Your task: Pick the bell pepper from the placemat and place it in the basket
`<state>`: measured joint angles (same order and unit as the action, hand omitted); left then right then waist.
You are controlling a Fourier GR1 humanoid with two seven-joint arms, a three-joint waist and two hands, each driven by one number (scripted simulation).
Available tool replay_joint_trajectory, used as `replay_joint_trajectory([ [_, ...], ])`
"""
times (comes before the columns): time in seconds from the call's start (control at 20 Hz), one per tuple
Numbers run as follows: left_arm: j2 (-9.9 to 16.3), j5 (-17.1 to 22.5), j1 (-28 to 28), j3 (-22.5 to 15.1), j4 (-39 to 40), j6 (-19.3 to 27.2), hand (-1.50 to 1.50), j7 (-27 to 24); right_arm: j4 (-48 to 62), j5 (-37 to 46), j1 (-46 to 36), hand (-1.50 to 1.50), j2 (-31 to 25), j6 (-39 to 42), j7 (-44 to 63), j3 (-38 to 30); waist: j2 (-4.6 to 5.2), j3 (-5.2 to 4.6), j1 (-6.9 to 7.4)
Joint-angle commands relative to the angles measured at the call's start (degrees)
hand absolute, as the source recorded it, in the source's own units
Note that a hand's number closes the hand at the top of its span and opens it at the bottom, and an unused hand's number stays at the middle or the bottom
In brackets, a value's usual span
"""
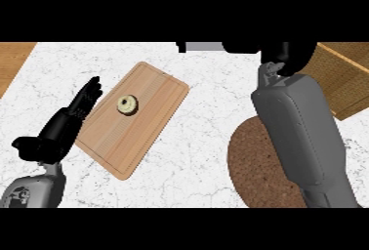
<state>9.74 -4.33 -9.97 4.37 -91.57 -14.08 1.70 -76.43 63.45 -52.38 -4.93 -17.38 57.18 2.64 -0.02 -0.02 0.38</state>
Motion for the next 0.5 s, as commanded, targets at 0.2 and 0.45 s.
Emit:
replay_joint_trajectory([
  [0.2,-1.27,-0.54,2.65,-1.27,-1.72,0.12,0.00,-0.85,13.24,-0.01,-5.74,1.50,-7.16,-5.17,-4.64,-8.84,0.24,0.01,0.60],
  [0.45,-2.11,-2.59,1.06,-2.41,0.11,1.36,0.00,-2.43,22.53,-1.15,-9.69,1.50,-12.40,-12.82,-9.39,-15.10,0.56,0.03,1.02],
])
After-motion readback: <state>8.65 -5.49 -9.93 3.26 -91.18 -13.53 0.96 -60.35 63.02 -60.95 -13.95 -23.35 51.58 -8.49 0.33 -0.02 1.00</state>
